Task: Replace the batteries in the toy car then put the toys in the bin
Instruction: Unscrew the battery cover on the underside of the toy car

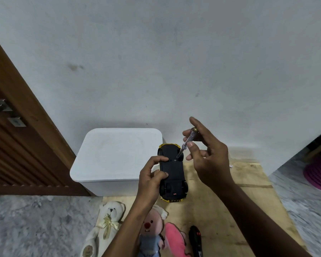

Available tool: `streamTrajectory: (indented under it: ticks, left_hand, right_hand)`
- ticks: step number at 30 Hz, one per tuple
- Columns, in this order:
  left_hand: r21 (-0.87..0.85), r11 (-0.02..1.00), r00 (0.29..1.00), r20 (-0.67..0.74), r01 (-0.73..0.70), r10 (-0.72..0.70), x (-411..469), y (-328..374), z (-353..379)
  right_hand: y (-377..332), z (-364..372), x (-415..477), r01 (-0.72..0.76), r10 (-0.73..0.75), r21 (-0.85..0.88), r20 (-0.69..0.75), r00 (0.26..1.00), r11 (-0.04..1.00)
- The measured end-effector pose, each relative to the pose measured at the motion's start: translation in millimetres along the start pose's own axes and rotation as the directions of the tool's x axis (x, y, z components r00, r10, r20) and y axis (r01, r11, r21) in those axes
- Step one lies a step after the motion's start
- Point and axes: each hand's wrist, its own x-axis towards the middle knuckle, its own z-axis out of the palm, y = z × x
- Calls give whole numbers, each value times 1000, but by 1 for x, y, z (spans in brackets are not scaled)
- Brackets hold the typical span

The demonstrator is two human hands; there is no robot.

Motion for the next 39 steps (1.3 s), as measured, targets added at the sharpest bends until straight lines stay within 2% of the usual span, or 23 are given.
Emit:
streamTrajectory:
  ticks: [3,6,13,18,24,29,36,39]
  left_hand:
    - [1,1000,1000,2,-7,7,0,1,0]
    - [3,1000,1000,4,-14,14,-1,2,0]
    - [-14,1000,1000,-4,-11,11,-1,1,0]
    - [-20,1000,1000,4,-20,20,-3,3,1]
    - [-23,1000,1000,-1,3,-3,-4,0,1]
    - [-12,1000,1000,7,-4,4,-6,2,1]
    - [-5,1000,1000,1,4,-4,-6,2,0]
    - [3,1000,1000,3,-8,8,-7,3,1]
  right_hand:
    - [-3,0,-1,-1,1,15,3,1000,1000]
    - [-6,-1,-1,58,-58,-1,-26,998,998]
    - [-1,-4,-3,-24,24,34,-3,1000,999]
    - [-5,-4,-3,37,-37,-1,-24,999,999]
    - [-3,-6,-4,-12,13,10,-3,1000,1000]
    - [-6,-4,-4,41,-41,6,-13,999,999]
    - [-7,-5,-5,-3,1,65,30,1000,998]
    - [-9,-5,-5,52,-52,25,6,999,998]
